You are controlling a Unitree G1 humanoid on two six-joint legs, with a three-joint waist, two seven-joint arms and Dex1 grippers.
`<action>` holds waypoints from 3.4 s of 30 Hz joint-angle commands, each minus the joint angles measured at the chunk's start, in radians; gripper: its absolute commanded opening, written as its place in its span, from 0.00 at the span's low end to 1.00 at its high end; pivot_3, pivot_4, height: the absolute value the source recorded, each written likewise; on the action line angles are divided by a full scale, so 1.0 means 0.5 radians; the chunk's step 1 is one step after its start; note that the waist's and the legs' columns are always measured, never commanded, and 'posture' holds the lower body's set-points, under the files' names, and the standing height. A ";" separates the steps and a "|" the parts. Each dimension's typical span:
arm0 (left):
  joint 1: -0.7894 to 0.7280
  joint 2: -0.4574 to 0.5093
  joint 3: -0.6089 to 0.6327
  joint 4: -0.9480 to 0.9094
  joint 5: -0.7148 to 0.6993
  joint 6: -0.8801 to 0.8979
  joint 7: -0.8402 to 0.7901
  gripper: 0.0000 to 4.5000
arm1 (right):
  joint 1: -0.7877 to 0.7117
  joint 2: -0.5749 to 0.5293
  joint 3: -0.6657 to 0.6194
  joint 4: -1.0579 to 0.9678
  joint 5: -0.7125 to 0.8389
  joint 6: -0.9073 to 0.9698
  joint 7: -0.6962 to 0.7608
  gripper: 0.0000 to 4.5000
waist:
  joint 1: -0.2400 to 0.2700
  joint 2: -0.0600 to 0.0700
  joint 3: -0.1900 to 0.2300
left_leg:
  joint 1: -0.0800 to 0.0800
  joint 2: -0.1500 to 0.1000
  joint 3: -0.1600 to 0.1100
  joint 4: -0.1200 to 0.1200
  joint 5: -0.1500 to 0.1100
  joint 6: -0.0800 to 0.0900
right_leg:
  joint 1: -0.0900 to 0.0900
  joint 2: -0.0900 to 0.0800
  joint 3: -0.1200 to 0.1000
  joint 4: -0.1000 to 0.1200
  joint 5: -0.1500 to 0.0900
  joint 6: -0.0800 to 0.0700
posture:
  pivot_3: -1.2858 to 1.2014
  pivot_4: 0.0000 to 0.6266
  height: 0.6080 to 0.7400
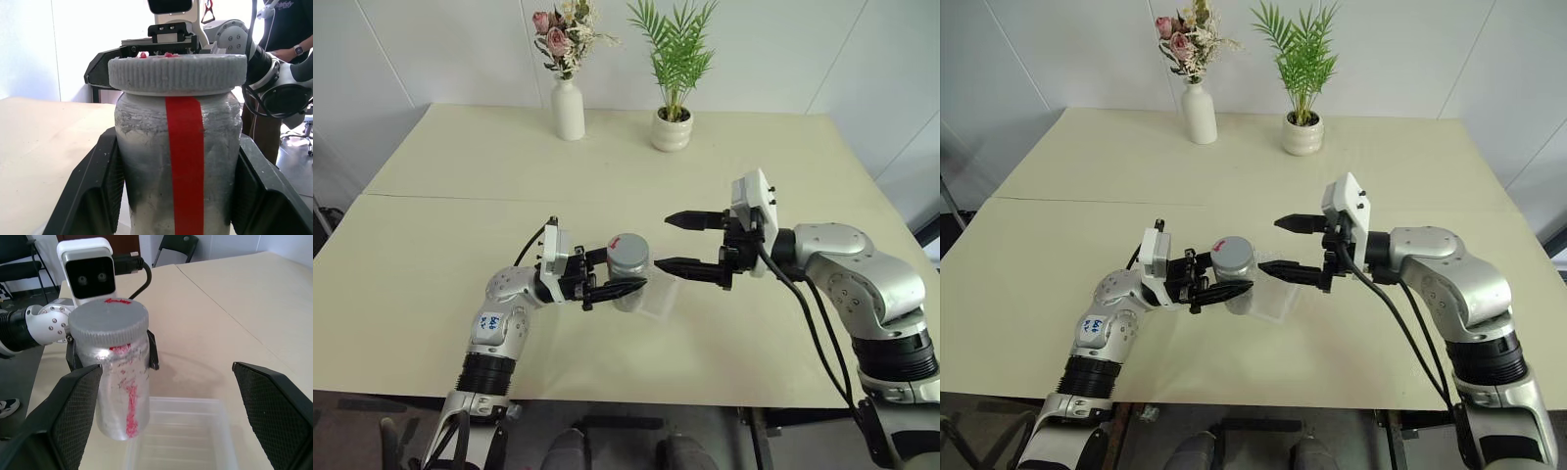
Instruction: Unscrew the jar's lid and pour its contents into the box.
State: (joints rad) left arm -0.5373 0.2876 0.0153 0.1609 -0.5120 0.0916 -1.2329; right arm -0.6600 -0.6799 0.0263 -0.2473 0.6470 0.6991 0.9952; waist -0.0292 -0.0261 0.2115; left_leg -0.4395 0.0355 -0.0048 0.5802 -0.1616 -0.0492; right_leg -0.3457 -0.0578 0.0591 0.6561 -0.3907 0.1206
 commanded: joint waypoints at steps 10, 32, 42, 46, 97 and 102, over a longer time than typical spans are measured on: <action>0.000 0.001 0.001 -0.060 -0.039 -0.023 -0.018 0.53 | -0.035 -0.046 -0.083 -0.074 0.100 0.025 0.066 1.00 | 0.001 0.000 0.000 | 0.000 0.000 0.000 0.000 0.000 0.000 | 0.000 0.000 0.000 0.000 0.000 0.000 | 0.52 0.24 1.00; 0.019 -0.016 -0.007 -0.089 -0.041 -0.026 0.004 0.53 | -0.269 0.395 0.195 -0.073 0.017 0.017 -0.140 1.00 | -0.001 0.000 0.000 | 0.000 0.000 -0.001 0.001 0.000 0.000 | 0.000 0.000 0.000 0.001 0.000 0.000 | 0.52 0.24 1.00; 0.005 -0.015 -0.010 -0.094 -0.048 -0.010 0.008 0.53 | -0.298 0.481 0.197 0.050 -0.088 -0.063 -0.133 1.00 | -0.002 0.000 0.000 | 0.000 0.001 0.000 0.000 0.000 0.000 | -0.001 0.000 0.000 0.001 0.000 0.000 | 0.52 0.24 1.00; 0.002 -0.011 -0.011 -0.095 -0.048 -0.006 0.009 0.53 | -0.286 0.478 0.187 0.059 -0.100 -0.074 -0.121 1.00 | 0.000 0.000 0.000 | 0.000 0.000 0.000 0.000 0.000 0.000 | -0.001 0.000 0.000 0.002 0.000 0.000 | 0.52 0.24 1.00; 0.021 -0.012 -0.008 -0.131 -0.049 0.017 0.018 0.53 | -0.248 0.300 0.140 -0.059 0.142 0.101 0.005 1.00 | -0.001 0.000 0.000 | 0.000 0.000 0.000 0.000 0.000 0.000 | -0.001 0.000 0.000 0.001 0.000 0.000 | 0.52 0.24 1.00; 0.024 -0.013 -0.007 -0.136 -0.052 0.020 0.021 0.53 | -0.267 0.335 0.190 -0.032 0.107 0.082 -0.011 1.00 | -0.002 0.000 0.000 | 0.000 0.000 0.000 0.000 0.000 0.000 | -0.001 0.000 0.000 0.001 0.000 0.000 | 0.52 0.24 1.00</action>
State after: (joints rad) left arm -0.5321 0.2844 0.0098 0.1308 -0.5120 0.1077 -1.2236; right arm -0.7687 -0.5184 0.1200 -0.2355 0.7014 0.7477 0.9911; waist -0.0301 -0.0261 0.2115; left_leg -0.4396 0.0357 -0.0050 0.5802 -0.1616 -0.0492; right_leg -0.3462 -0.0578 0.0590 0.6566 -0.3907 0.1206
